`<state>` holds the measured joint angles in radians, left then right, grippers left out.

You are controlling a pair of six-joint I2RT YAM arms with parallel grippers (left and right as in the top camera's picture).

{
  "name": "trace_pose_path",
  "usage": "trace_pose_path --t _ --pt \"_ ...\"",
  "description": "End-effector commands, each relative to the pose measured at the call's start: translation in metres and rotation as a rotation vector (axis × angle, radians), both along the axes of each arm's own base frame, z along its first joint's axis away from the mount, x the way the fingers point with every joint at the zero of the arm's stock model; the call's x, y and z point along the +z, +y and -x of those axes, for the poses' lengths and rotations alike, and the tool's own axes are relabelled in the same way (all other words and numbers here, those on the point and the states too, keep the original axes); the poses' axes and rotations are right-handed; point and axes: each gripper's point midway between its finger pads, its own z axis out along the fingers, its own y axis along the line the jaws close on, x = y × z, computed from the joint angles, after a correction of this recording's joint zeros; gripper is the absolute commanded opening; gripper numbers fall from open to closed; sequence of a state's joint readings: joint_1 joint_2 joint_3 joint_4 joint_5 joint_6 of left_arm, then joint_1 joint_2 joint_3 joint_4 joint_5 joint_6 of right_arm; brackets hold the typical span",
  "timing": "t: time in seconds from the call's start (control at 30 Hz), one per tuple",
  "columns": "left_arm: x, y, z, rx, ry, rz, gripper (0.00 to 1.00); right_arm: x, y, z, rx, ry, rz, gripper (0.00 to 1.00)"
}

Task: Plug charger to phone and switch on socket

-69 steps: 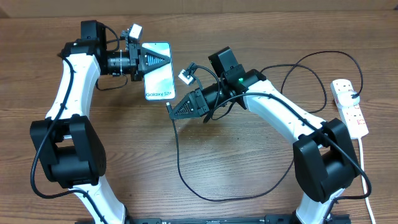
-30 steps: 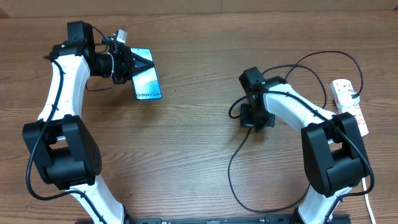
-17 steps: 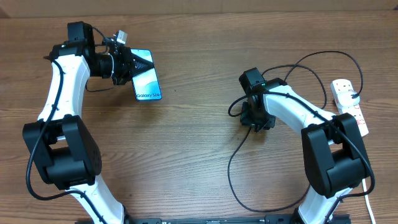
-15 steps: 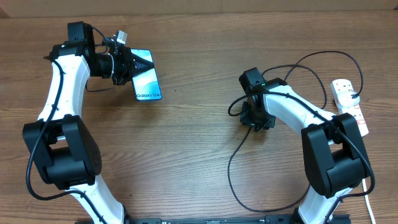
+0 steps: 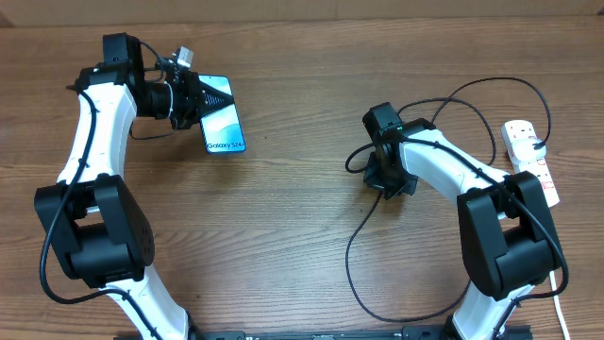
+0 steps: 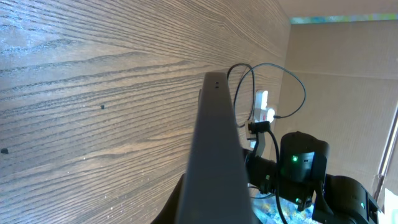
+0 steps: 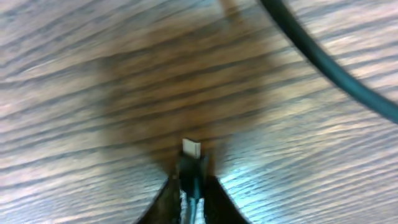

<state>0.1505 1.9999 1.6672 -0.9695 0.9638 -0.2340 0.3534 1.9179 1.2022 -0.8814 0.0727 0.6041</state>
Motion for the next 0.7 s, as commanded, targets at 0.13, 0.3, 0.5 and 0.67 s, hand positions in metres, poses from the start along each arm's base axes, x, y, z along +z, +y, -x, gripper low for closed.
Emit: trace_pose_path --t 0.13,0.3,0.5,0.67 --pt "0.0006 -0.0050 0.0002 -0.009 0.007 0.021 0.04 -0.0075 0.0077 0.0045 -0.011 0.027 -0.050 0.04" --pt "0.0006 -0.0050 0.0002 -0.009 0.007 0.021 0.04 -0.0074 0.0090 0.0013 -0.010 0.014 -0.055 0.21" --pt "0.0006 -0.0049 0.0002 -0.009 0.007 0.021 0.04 -0.0074 0.0089 0.0014 -0.010 0.014 -0.055 0.13" --pt "0.0008 -0.0050 0.0002 -0.009 0.007 0.022 0.04 -0.0072 0.0149 0.0014 -0.006 0.018 -0.088 0.04"
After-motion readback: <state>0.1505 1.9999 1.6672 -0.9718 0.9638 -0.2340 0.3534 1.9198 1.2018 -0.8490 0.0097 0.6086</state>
